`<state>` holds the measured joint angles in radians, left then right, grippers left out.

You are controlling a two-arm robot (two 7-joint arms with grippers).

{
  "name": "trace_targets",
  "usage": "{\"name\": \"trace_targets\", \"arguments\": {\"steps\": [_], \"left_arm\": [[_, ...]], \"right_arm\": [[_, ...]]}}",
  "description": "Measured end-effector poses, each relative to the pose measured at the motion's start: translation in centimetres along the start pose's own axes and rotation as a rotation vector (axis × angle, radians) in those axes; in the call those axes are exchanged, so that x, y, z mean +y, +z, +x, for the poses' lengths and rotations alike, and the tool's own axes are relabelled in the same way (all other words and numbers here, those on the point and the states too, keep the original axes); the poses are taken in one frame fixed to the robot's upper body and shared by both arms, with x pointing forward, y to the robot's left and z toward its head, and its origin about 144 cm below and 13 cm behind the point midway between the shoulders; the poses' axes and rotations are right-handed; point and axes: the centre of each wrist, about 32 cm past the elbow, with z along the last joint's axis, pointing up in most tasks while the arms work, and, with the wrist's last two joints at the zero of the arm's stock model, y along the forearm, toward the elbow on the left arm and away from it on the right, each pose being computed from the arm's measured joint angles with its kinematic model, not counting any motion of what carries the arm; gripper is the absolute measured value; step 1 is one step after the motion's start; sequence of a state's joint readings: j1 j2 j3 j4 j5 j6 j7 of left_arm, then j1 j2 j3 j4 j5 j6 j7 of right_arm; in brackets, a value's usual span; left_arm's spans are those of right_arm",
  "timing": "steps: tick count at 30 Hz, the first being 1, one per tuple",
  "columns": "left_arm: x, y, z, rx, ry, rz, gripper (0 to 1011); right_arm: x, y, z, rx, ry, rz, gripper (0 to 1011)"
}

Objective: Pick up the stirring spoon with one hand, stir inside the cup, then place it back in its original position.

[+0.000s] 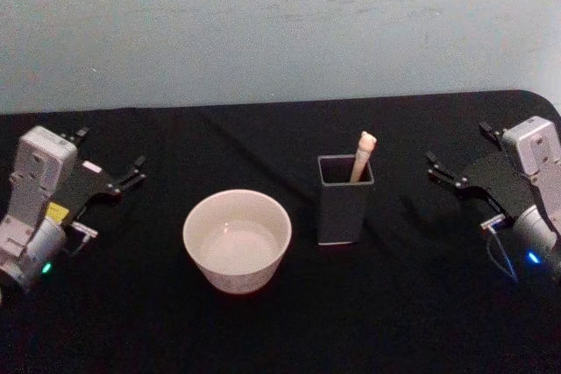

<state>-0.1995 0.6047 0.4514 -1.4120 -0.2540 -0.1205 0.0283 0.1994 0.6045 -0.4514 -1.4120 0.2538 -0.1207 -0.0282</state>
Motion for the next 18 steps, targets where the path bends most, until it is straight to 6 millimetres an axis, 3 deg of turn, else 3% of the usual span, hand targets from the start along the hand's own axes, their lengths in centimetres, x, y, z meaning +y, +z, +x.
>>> {"name": "trace_targets", "arguments": {"steps": [18], "left_arm": [[0.00,0.00,0.00,0.000,0.000,0.000,1001]], "right_arm": [[0.00,0.00,0.01,0.000,0.000,0.000,1002]]}}
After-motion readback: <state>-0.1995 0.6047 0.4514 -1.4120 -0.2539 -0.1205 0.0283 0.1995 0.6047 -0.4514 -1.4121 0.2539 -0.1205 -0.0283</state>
